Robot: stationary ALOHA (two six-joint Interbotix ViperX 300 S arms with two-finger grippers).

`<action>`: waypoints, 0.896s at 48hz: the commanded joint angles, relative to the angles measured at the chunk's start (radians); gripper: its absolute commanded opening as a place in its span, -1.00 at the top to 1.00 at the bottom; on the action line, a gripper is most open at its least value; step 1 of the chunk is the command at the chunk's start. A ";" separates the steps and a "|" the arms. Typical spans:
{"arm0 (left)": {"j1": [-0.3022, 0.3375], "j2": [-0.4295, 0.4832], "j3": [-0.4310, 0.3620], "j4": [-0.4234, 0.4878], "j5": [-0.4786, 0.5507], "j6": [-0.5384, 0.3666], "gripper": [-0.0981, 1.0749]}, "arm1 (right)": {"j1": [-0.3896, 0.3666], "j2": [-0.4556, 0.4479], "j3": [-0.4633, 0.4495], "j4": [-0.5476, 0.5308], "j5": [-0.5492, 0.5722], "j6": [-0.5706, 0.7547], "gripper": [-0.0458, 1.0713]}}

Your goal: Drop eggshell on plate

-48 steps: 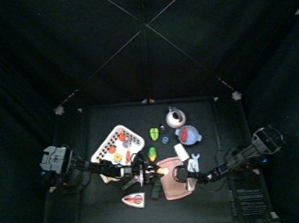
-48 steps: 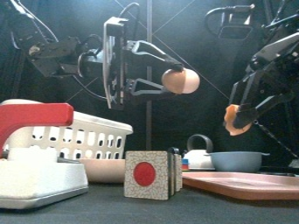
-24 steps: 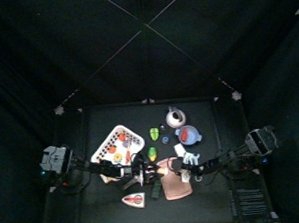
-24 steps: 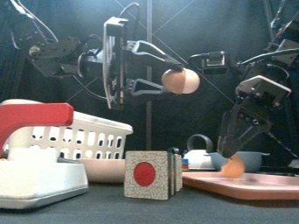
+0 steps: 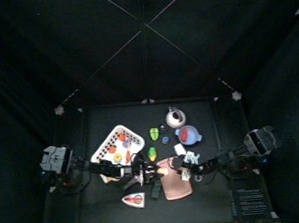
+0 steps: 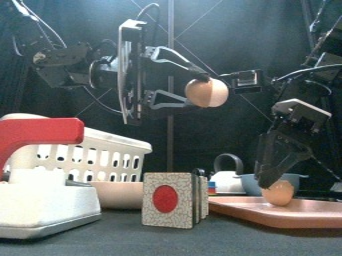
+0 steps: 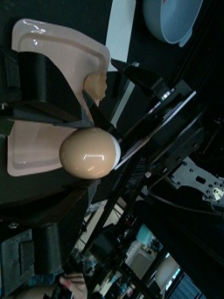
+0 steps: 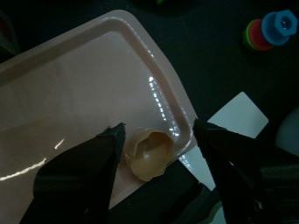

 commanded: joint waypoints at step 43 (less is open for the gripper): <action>0.003 -0.032 -0.017 0.021 -0.008 0.008 -0.27 | 0.109 -0.433 0.040 -0.057 -0.015 -0.025 -0.77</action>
